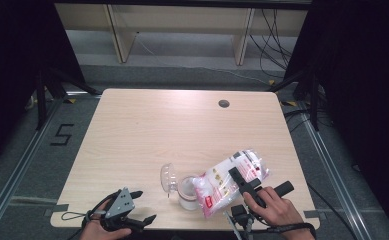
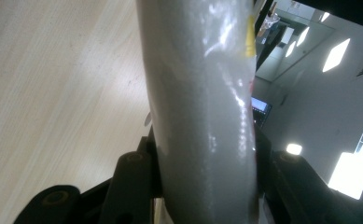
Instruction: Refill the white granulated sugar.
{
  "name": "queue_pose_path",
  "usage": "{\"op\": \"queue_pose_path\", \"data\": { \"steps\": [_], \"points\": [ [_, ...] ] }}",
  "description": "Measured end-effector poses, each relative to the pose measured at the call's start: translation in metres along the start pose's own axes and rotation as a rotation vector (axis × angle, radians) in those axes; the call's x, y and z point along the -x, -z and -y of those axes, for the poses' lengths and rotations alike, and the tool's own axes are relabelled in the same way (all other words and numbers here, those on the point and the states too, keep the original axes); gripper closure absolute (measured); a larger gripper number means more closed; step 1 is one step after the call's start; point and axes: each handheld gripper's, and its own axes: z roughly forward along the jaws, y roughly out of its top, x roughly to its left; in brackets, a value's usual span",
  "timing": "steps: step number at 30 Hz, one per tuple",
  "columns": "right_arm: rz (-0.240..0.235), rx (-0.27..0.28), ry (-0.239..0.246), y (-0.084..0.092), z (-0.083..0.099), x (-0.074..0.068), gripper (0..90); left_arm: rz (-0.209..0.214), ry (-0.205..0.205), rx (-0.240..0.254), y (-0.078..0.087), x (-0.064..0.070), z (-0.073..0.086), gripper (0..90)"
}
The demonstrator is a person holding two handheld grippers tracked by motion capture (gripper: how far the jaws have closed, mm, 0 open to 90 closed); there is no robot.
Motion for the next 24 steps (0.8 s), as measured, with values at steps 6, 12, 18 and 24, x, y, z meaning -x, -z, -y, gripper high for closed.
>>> {"op": "queue_pose_path", "data": {
  "steps": [6,12,18,24],
  "points": [
    [-0.005,-0.002,-0.008,0.0002,0.0001,-0.0004,65.2,0.003,0.002,-0.006,-0.0001,0.0006,-0.0004,15.8],
    [-0.013,-0.009,-0.030,0.0012,0.0002,-0.0015,65.4,0.002,0.006,0.000,-0.0002,0.0004,0.0000,15.8],
    [-0.012,-0.010,-0.029,0.0014,0.0000,-0.0012,65.5,0.004,0.004,0.000,-0.0002,0.0005,-0.0001,15.8],
    [-0.015,-0.009,-0.028,0.0014,0.0000,-0.0006,65.6,0.003,0.005,0.000,-0.0001,0.0004,-0.0002,15.8]
  ]
}}
